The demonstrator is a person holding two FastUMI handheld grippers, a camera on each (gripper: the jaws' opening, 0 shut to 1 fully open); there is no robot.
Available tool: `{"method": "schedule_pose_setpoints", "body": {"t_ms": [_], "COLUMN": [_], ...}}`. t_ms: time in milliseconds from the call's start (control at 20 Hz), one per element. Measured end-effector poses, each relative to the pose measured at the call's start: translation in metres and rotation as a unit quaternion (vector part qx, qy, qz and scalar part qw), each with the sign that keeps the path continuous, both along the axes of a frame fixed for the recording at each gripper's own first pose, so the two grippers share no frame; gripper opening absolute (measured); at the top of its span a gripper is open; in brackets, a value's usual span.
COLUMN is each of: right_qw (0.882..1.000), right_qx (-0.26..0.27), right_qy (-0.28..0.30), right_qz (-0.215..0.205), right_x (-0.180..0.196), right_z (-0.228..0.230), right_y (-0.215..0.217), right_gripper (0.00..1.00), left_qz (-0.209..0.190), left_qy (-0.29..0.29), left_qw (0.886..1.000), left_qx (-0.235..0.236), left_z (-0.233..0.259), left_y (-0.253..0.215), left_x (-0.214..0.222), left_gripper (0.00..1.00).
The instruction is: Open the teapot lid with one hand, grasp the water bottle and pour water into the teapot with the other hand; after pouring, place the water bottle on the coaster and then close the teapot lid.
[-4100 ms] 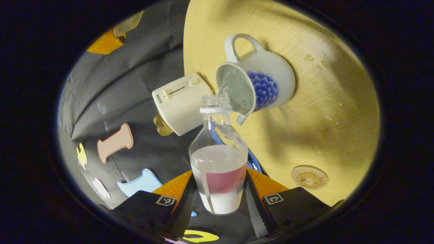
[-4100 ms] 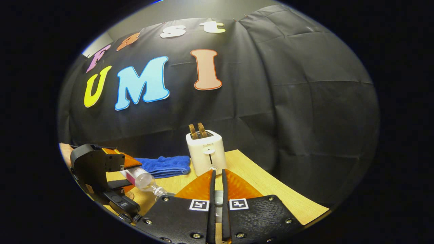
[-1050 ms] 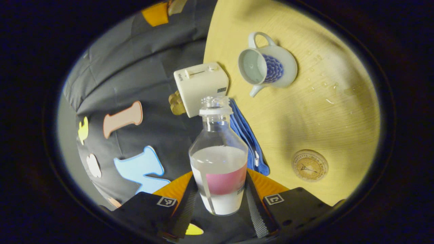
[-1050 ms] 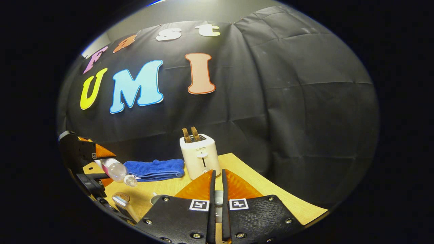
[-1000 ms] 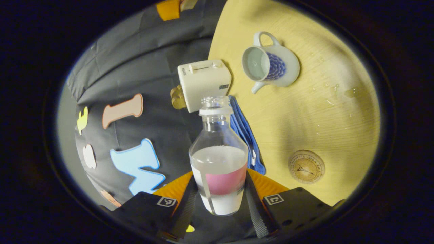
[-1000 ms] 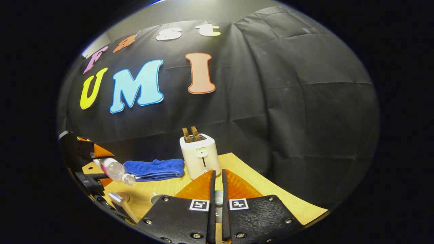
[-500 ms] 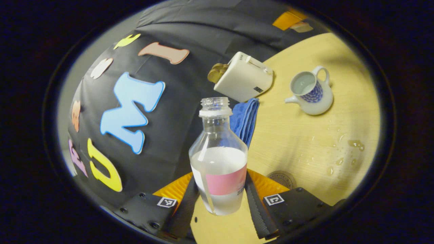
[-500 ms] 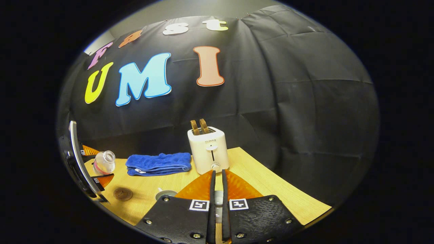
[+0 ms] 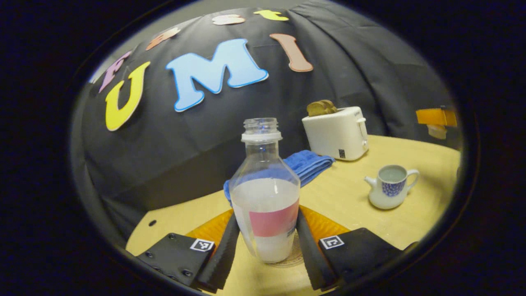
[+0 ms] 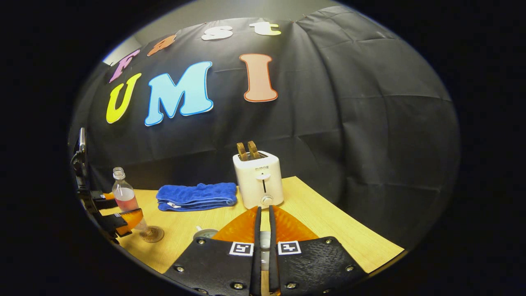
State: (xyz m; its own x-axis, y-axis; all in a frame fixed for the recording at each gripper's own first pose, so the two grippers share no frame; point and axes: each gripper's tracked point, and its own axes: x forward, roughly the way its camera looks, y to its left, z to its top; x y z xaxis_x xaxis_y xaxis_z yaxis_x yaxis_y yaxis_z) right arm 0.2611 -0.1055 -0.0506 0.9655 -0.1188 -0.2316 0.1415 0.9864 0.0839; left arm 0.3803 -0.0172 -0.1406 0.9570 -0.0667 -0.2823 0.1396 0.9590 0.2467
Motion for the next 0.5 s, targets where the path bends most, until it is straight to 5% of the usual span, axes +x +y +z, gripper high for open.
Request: {"method": "schedule_pose_setpoints", "body": {"t_ms": [500], "right_qw": [1.000], "right_qx": [-0.013], "right_qy": [0.006], "right_qz": [0.009], "right_x": [0.001], "right_z": [-0.003], "right_y": [0.006], "right_gripper": [0.07], "left_qz": [0.038], "left_qy": [-0.011], "left_qw": [0.994], "left_qx": [-0.104], "left_z": [0.001], "left_y": [-0.014], "left_x": [0.006], "left_gripper": [0.84]}}
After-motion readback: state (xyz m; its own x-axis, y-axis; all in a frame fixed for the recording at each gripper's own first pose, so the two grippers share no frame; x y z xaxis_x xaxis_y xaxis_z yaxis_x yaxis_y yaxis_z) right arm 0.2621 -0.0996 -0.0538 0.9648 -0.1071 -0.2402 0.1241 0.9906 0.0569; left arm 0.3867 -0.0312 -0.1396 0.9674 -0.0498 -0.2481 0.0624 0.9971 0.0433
